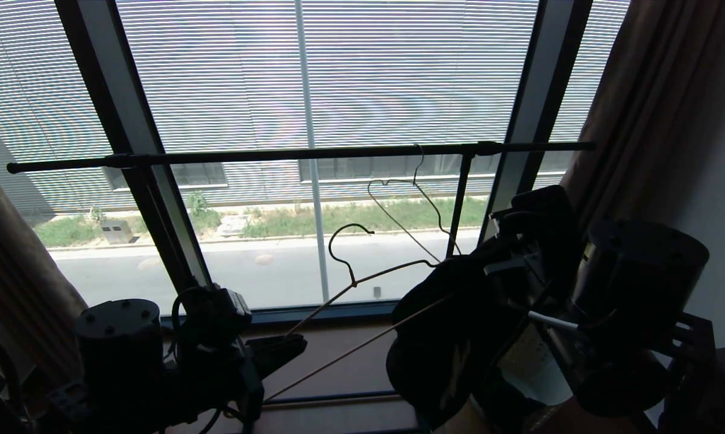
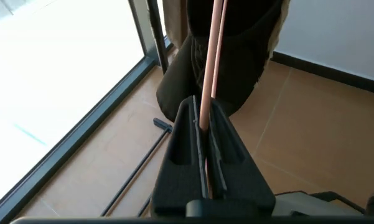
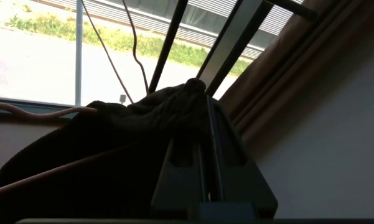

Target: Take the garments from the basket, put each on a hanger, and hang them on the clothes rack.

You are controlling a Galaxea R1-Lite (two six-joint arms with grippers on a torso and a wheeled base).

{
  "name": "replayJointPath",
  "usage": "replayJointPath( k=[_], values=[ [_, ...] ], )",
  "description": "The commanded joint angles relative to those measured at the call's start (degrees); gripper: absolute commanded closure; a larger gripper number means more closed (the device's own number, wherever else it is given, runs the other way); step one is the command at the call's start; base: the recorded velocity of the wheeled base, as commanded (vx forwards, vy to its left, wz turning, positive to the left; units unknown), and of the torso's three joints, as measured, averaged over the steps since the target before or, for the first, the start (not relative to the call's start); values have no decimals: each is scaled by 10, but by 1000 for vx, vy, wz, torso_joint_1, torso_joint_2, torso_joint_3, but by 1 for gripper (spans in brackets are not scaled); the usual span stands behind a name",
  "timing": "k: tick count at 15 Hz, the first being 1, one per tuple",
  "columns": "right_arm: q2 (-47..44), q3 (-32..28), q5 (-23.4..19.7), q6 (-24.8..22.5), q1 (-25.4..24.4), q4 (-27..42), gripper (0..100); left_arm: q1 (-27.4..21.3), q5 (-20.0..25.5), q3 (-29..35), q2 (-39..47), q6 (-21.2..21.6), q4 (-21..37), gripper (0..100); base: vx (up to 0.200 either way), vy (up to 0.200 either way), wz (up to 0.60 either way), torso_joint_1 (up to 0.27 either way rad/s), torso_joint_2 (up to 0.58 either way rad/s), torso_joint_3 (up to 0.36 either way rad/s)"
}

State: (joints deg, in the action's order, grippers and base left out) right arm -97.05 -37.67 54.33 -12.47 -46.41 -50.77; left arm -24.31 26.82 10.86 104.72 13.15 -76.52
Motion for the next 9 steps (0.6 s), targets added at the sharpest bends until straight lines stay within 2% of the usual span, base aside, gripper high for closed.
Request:
replayJointPath(
  k=[1,5,9],
  values=[
    [-27,-28,0,0,-17,0,100,-19,2,-6,1,1,-1,100,0,0,0,0,0,0],
    [-80,-112,1,4,-17,0,100,-45,3,-41,13,4,-67,100,0,0,0,0,0,0],
    [-83,-121,1,13,-60,0,100,-48,2,-44,42,0,-101,100,0,0,0,0,0,0]
  ],
)
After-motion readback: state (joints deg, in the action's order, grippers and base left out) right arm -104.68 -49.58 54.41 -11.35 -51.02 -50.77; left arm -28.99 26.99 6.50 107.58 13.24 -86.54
